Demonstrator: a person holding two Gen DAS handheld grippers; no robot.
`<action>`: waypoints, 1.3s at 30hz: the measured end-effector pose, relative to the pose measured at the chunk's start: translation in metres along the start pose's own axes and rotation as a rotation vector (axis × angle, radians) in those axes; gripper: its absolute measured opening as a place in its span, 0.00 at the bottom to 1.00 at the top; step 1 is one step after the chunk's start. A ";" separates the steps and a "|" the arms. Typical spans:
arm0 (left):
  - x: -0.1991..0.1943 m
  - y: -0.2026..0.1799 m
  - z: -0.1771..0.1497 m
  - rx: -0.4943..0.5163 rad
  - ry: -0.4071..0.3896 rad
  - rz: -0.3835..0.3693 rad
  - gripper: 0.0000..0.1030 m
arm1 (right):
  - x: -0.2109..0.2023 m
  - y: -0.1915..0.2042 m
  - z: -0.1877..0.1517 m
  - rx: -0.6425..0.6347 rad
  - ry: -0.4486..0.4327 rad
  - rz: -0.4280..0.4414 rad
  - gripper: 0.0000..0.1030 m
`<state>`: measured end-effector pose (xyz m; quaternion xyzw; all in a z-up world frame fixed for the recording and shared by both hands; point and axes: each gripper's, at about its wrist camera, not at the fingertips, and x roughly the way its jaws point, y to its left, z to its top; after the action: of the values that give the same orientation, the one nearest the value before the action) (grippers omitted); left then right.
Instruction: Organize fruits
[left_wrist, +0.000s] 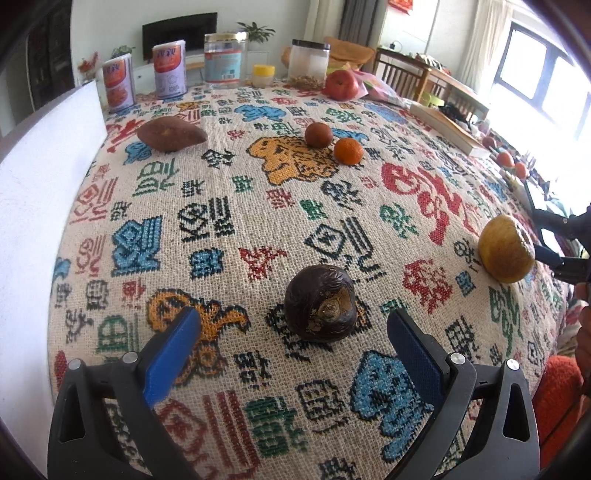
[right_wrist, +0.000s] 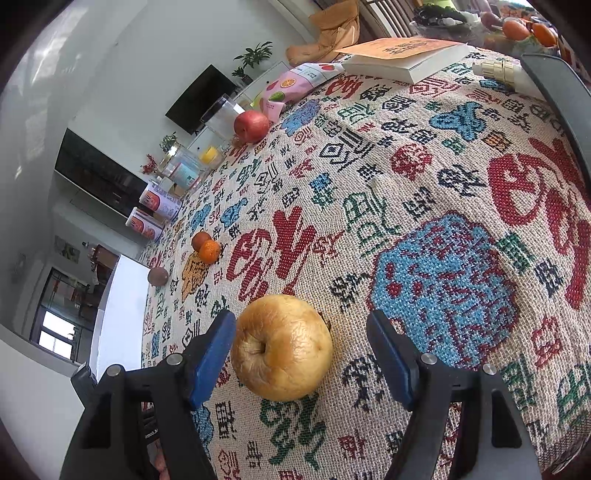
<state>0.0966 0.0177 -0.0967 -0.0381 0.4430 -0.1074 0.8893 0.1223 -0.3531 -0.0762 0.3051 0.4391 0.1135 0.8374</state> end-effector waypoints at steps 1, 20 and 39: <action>-0.005 0.002 -0.001 0.000 -0.011 -0.007 0.98 | -0.008 0.000 -0.001 -0.015 -0.016 -0.014 0.76; -0.005 -0.014 0.007 -0.016 0.040 0.008 0.38 | 0.026 0.059 -0.017 -0.468 0.093 -0.270 0.98; -0.237 0.061 -0.004 -0.432 -0.093 -0.368 0.38 | -0.012 0.213 -0.045 -0.418 0.160 0.278 0.63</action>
<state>-0.0358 0.1307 0.0758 -0.3110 0.4000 -0.1683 0.8455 0.0956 -0.1727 0.0425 0.1730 0.4247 0.3397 0.8212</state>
